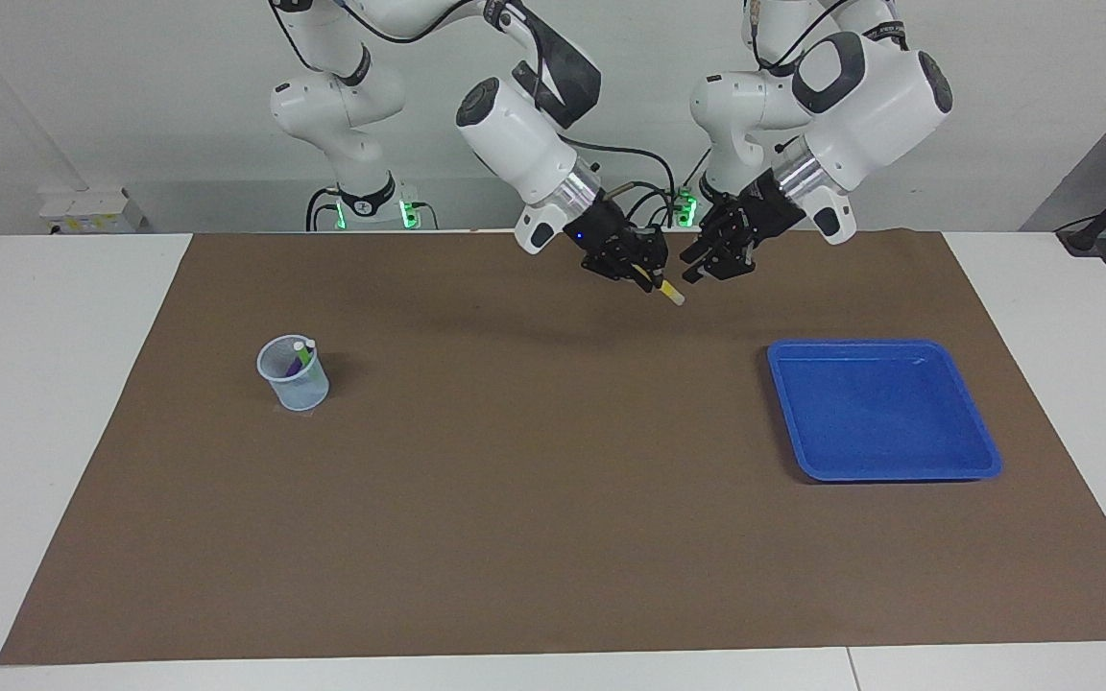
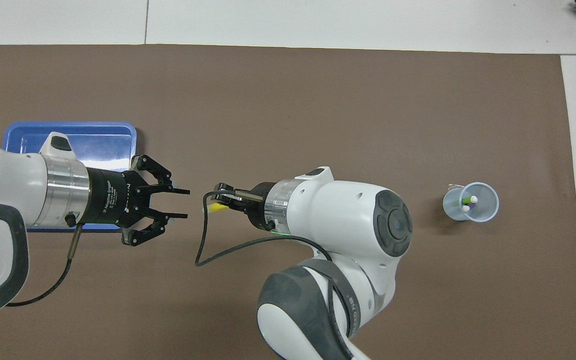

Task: Transfer and insert pens with both arms
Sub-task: 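Pull the yellow pen away with the right gripper while the left gripper opens, then carry the yellow pen to the white cup with the right gripper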

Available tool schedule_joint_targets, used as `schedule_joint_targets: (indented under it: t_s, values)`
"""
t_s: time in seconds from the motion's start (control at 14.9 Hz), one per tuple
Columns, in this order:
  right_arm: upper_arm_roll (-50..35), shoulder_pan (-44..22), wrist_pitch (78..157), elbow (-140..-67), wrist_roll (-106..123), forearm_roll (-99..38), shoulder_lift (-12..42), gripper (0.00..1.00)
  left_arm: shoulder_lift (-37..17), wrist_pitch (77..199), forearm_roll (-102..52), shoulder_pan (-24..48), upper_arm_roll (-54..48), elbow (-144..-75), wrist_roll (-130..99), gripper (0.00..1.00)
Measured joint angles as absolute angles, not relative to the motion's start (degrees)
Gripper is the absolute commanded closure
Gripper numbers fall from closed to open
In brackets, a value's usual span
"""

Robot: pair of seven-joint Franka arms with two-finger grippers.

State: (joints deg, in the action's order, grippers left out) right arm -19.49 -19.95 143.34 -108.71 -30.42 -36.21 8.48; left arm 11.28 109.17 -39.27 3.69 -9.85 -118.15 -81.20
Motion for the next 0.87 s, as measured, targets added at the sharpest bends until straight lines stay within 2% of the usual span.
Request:
schedule_joint_targets:
  t_s: [0.27,0.54,0.67,0.81,0.87]
  values:
    - [-19.3,-11.4,129.2,-107.6,-23.2,-29.8,5.4,1.0,11.3,108.4,-34.6,3.8,-10.0,-118.2,-71.7,0.66]
    - [-19.0,-1.0,110.5,-105.1,-7.0,-19.4,1.6,1.0,11.3,103.9,-24.2,3.9,-9.8,-118.2,-46.1,0.65]
    - [-18.9,3.4,104.9,-104.8,5.0,-11.7,0.9,1.0,11.4,102.1,-19.1,3.7,-9.1,-118.1,-32.1,0.56]
    - [-18.9,6.5,103.2,-105.0,16.1,-2.9,0.8,1.0,11.5,100.6,-16.2,2.5,-8.5,-117.8,-22.6,0.35]
    - [-18.9,7.8,103.2,-105.2,21.3,0.8,0.8,1.0,11.5,100.0,-14.8,1.7,-8.4,-117.4,-19.5,0.16]
